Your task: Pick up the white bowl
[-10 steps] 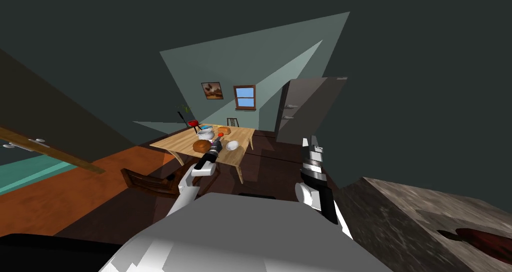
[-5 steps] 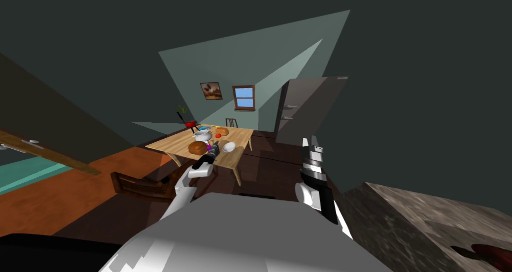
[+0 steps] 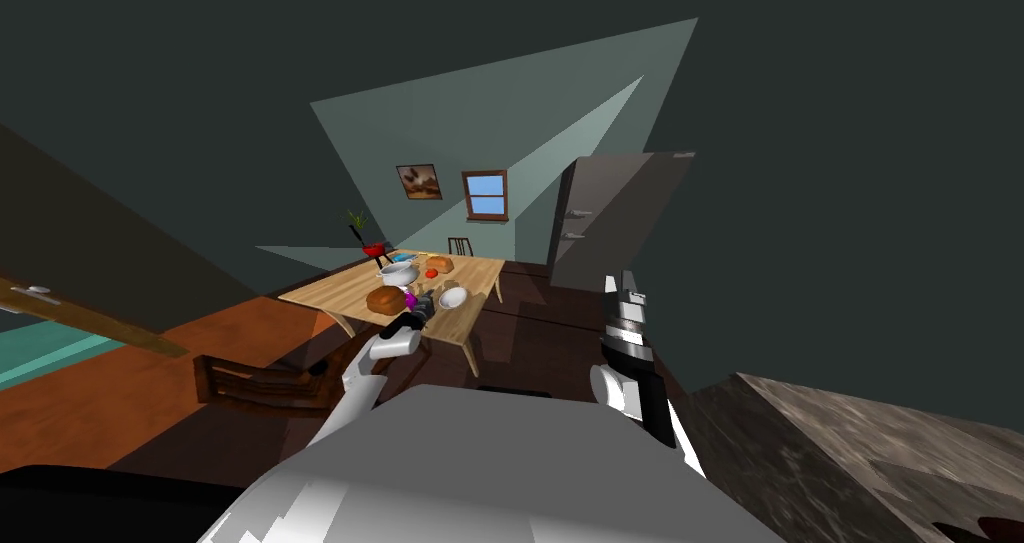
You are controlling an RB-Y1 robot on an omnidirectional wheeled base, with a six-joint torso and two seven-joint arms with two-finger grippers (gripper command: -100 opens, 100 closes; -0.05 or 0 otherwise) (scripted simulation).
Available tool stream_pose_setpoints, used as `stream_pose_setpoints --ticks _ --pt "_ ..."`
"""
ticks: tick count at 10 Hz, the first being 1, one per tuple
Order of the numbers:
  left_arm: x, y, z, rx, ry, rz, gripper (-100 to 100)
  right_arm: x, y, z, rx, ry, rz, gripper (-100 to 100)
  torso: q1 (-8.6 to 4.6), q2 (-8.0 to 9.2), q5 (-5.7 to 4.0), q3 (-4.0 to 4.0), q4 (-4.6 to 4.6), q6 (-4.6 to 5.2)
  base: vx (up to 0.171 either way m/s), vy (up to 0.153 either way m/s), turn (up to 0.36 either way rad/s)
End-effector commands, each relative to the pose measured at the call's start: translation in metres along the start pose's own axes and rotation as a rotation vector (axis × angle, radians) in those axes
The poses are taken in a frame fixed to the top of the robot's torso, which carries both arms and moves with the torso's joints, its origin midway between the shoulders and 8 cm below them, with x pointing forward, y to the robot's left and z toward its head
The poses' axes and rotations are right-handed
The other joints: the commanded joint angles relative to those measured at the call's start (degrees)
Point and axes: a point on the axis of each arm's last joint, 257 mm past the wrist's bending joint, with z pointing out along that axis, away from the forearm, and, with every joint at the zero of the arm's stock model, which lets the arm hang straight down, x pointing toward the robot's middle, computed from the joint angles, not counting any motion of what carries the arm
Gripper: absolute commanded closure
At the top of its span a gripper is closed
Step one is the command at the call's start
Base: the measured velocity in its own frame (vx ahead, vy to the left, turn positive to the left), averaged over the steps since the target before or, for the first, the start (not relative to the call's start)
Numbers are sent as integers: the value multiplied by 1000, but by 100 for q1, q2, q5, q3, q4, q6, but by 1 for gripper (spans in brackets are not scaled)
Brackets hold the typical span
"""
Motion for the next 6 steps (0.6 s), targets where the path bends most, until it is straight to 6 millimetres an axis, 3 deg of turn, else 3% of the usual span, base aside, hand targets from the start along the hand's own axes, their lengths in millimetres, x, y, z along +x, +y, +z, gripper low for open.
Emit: stream_pose_setpoints --ticks 1,2,3,6 --pt "-15 27 3 -83 -21 -14 -100 0 0 0 0 0 0 0 0 0 0 0 0 0 120 -34 -38" --pt "-26 46 2 -138 -34 -23 -100 0 0 0 0 0 0 0 -2 -13 0 -7 -3 2 151 -26 -62" --pt "-26 47 2 -139 -34 -23 -100 0 0 0 0 0 0 0 0 -25 0 -14 -5 2 107 -21 -29" --pt "-55 100 -8 -285 -68 -46 -100 0 0 0 0 0 0 0 4 -17 1 -10 -4 1 128 -16 -72"
